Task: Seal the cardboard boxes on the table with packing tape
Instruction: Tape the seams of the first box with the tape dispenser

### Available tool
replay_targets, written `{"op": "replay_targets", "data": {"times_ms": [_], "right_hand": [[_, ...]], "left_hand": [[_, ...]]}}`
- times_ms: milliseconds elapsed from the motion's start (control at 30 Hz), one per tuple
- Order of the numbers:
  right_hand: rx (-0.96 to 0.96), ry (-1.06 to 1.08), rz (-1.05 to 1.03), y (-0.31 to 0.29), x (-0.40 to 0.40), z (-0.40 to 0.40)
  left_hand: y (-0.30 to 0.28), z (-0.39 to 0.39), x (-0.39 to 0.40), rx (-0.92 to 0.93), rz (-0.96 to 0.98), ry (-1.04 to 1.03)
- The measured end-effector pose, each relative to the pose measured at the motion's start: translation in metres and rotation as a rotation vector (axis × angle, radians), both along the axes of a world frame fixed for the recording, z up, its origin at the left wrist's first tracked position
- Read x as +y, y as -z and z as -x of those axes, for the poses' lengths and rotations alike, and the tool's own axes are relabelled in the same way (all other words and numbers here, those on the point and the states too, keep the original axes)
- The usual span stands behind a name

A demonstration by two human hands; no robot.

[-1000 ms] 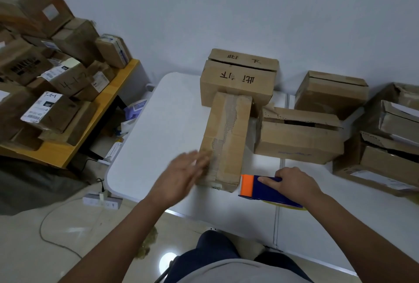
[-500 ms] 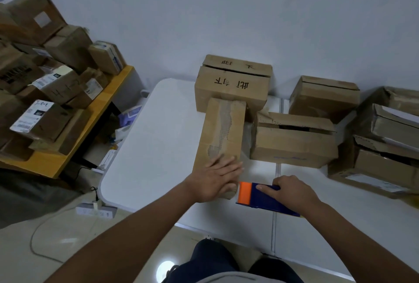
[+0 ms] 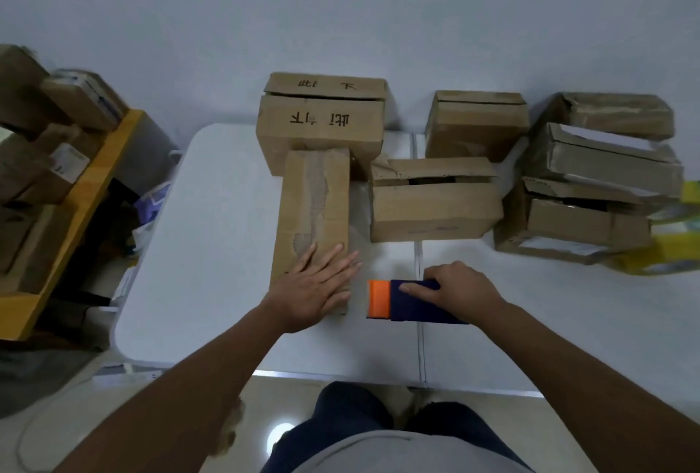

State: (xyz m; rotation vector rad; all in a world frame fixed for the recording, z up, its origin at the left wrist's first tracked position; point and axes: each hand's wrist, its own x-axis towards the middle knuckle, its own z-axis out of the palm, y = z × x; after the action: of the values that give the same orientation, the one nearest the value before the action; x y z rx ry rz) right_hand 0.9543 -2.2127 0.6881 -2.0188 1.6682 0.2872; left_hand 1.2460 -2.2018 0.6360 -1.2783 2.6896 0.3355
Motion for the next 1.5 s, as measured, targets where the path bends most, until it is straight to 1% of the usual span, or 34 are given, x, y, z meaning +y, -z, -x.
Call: {"op": "replay_targets", "data": {"times_ms": [133, 267, 367, 433, 533, 667, 900, 967, 1033, 1067, 1133, 1167, 1233, 1333, 1367, 1400, 1433, 1467, 1500], "right_hand": [[0.026, 0.042, -0.025, 0.001, 0.001, 0.025], [0.043, 0.011, -0.036, 0.0, -0.005, 0.019], [0.021, 0.0, -0.151, 0.005, -0.005, 0.011], [0.037, 0.005, -0.172, 0.011, -0.003, 0.009], [0.083, -0.007, -0.068, 0.018, 0.003, -0.004], [0.074, 0.023, 0.043, 0.025, 0.008, -0.029], [0.044, 0.07, 0.061, 0.023, 0.004, -0.041], [0.05, 0.137, 0.083, 0.023, 0.0, -0.043], [0.103, 0.266, 0.115, 0.021, -0.01, -0.032], [0.153, 0.295, 0.124, 0.019, -0.015, -0.021], [0.237, 0.304, 0.179, 0.018, -0.019, -0.001], [0.243, 0.303, 0.228, 0.02, -0.018, 0.005], [0.195, 0.31, 0.23, 0.03, -0.011, 0.004], [0.053, 0.382, 0.038, 0.048, 0.004, -0.005], [0.028, 0.403, 0.02, 0.055, 0.01, -0.008], [0.019, 0.393, 0.086, 0.061, 0.015, -0.01], [-0.004, 0.368, 0.195, 0.064, 0.019, -0.014], [-0.079, 0.336, 0.282, 0.063, 0.022, -0.021], [-0.211, 0.287, 0.305, 0.06, 0.023, -0.032]], "left_hand": [[0.002, 0.0, -0.001, 0.012, 0.02, -0.002], [0.005, -0.001, -0.001, 0.004, 0.045, 0.002], [0.004, -0.001, 0.0, 0.001, 0.068, 0.004], [0.005, 0.0, 0.0, 0.002, 0.077, 0.004], [0.007, 0.001, 0.001, 0.007, 0.078, -0.01], [0.009, 0.001, 0.002, 0.001, 0.087, -0.015], [0.008, 0.003, 0.001, -0.03, 0.067, -0.011], [0.007, 0.002, 0.001, -0.032, 0.071, -0.001], [0.007, 0.002, 0.005, -0.022, 0.088, 0.009], [0.007, 0.002, 0.006, -0.011, 0.093, 0.01], [0.006, 0.002, 0.005, 0.009, 0.077, 0.009], [0.006, 0.002, 0.003, 0.006, 0.07, 0.007], [0.007, 0.001, 0.001, -0.01, 0.059, 0.006], [0.006, 0.002, 0.004, -0.012, 0.048, -0.02], [0.006, 0.002, 0.007, -0.013, 0.052, -0.051], [0.006, 0.003, 0.01, -0.017, 0.055, -0.092], [0.005, 0.005, 0.013, -0.019, 0.054, -0.135], [0.006, 0.006, 0.016, -0.012, 0.045, -0.176], [0.006, 0.006, 0.019, 0.002, 0.03, -0.207]]}}
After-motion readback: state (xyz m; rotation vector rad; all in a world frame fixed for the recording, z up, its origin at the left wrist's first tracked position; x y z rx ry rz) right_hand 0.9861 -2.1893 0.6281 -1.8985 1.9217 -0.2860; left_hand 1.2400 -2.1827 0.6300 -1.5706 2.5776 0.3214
